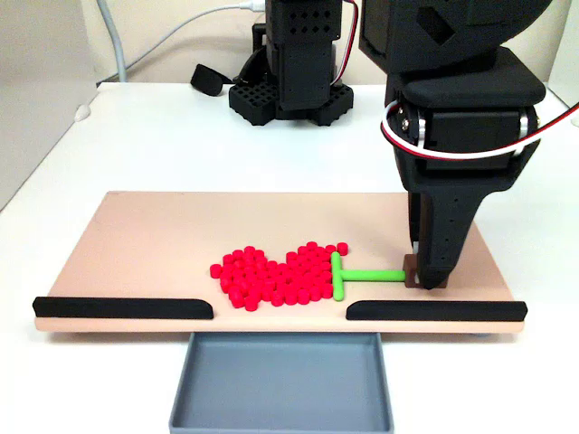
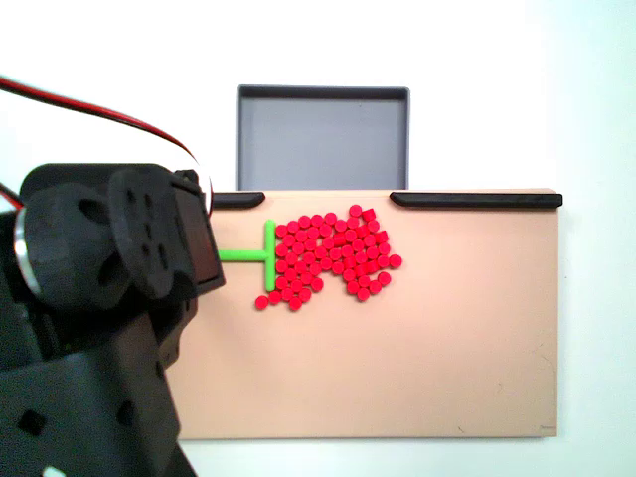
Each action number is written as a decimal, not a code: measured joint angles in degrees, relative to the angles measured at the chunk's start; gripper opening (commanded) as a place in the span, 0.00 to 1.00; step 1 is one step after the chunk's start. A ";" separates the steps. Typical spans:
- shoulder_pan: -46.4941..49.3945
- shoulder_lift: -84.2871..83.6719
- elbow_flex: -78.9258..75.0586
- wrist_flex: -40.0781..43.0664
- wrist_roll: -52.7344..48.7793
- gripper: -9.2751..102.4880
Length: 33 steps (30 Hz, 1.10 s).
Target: Gather the left side granules
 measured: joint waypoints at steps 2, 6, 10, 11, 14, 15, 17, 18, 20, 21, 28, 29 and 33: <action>0.18 0.00 0.00 0.00 -0.26 0.08; 0.35 0.00 0.00 0.00 -0.35 0.08; 0.62 0.09 0.26 0.00 -0.79 0.08; 0.70 0.09 0.26 0.00 -0.88 0.08; 0.70 0.09 0.26 0.00 -0.88 0.08; 0.70 0.09 0.26 0.00 -0.88 0.08; 0.70 0.09 0.26 0.00 -0.88 0.08; 0.70 0.09 0.26 0.00 -0.88 0.08; 0.70 0.44 0.70 -0.26 -0.88 0.08; 0.70 0.70 0.88 -0.26 -0.88 0.08; 0.18 1.93 1.32 0.00 -1.49 0.08; 0.00 2.11 1.32 0.00 -1.49 0.08; -0.18 3.69 1.41 0.00 -1.49 0.08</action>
